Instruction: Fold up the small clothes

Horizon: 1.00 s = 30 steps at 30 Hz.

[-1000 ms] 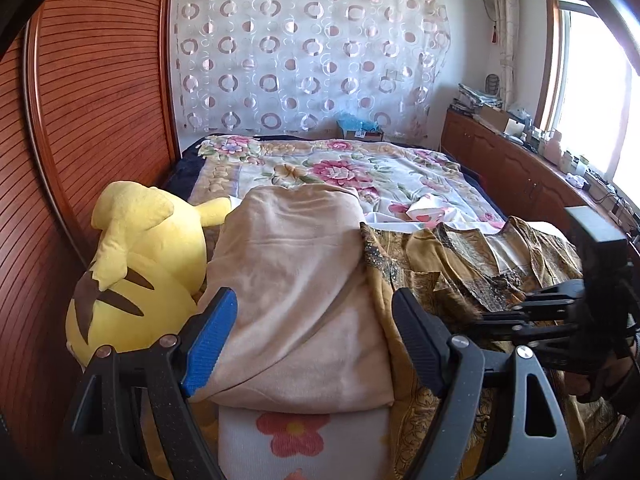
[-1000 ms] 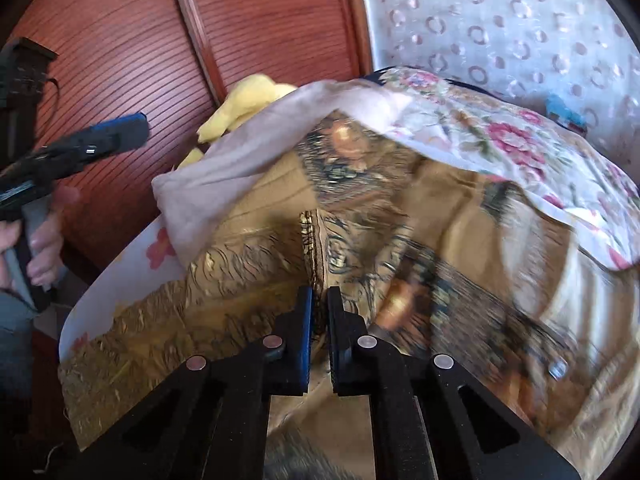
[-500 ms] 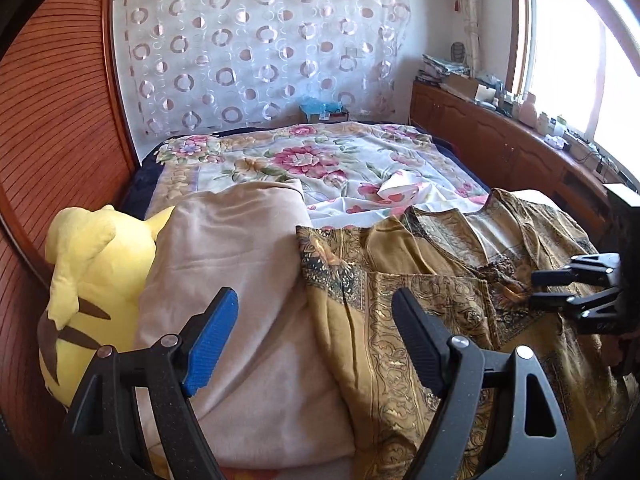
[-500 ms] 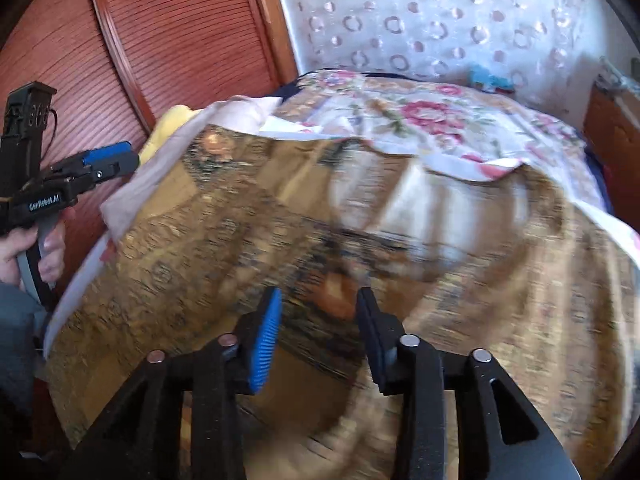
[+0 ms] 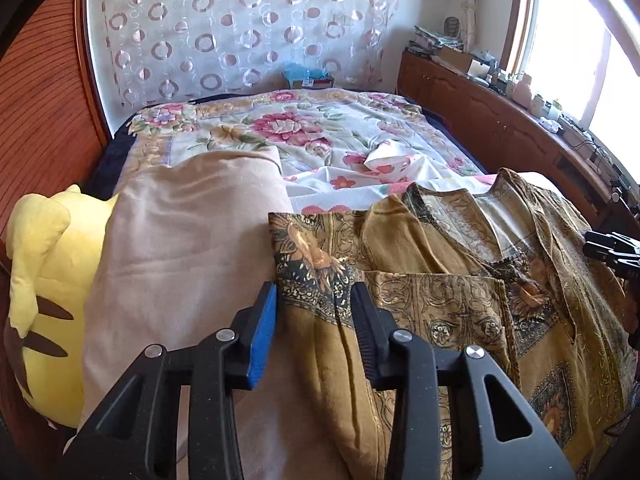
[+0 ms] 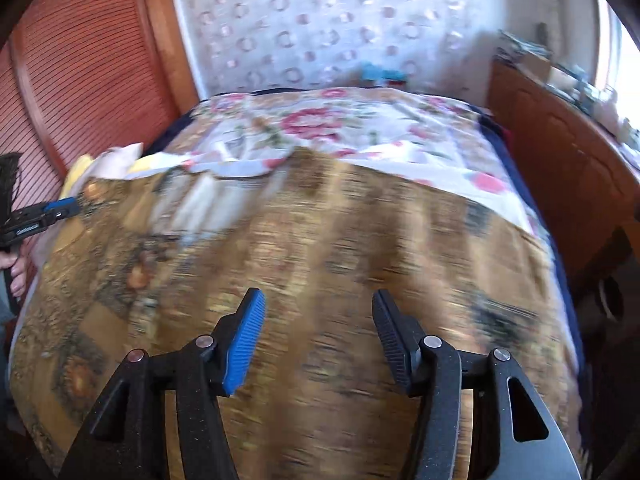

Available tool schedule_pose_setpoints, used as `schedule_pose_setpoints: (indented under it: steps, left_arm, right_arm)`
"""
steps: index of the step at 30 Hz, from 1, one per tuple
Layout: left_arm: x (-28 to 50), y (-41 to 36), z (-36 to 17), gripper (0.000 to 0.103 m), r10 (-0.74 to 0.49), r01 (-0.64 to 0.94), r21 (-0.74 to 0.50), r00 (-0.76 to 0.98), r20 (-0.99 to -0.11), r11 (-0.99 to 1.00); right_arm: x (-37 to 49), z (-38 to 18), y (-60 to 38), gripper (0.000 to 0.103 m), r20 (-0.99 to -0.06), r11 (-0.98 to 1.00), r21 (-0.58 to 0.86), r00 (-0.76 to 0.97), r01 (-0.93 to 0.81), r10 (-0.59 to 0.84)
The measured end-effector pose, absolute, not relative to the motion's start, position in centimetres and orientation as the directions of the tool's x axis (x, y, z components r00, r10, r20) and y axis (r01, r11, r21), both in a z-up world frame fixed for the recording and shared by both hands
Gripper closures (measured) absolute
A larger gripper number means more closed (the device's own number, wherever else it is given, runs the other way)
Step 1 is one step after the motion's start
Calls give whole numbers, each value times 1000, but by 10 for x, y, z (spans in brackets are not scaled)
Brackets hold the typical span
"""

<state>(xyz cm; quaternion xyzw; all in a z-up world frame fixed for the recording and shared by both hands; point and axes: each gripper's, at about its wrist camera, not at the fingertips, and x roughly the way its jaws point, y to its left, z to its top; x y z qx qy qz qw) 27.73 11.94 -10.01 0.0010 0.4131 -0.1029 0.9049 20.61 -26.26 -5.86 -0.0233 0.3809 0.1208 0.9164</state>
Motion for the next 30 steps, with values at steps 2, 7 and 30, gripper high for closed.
schedule_pose_setpoints:
  steps: [2,7,30]
  left_arm:
    - [278,117,-102,72,-181,189,-76,635,-751,979]
    - [270,118,-88,100,-158,169,-57,684,-712,984]
    - [232,113,-43,75,-139,149,-33,787,-601,988]
  right_arm:
    - [199,-55,-270,45,-702,978,39,690,-207,174]
    - [177,-45,-293,45,-676,993,54,727,-109,116]
    - [87,-30,-324,45,-671,995,-4,738,100,-76]
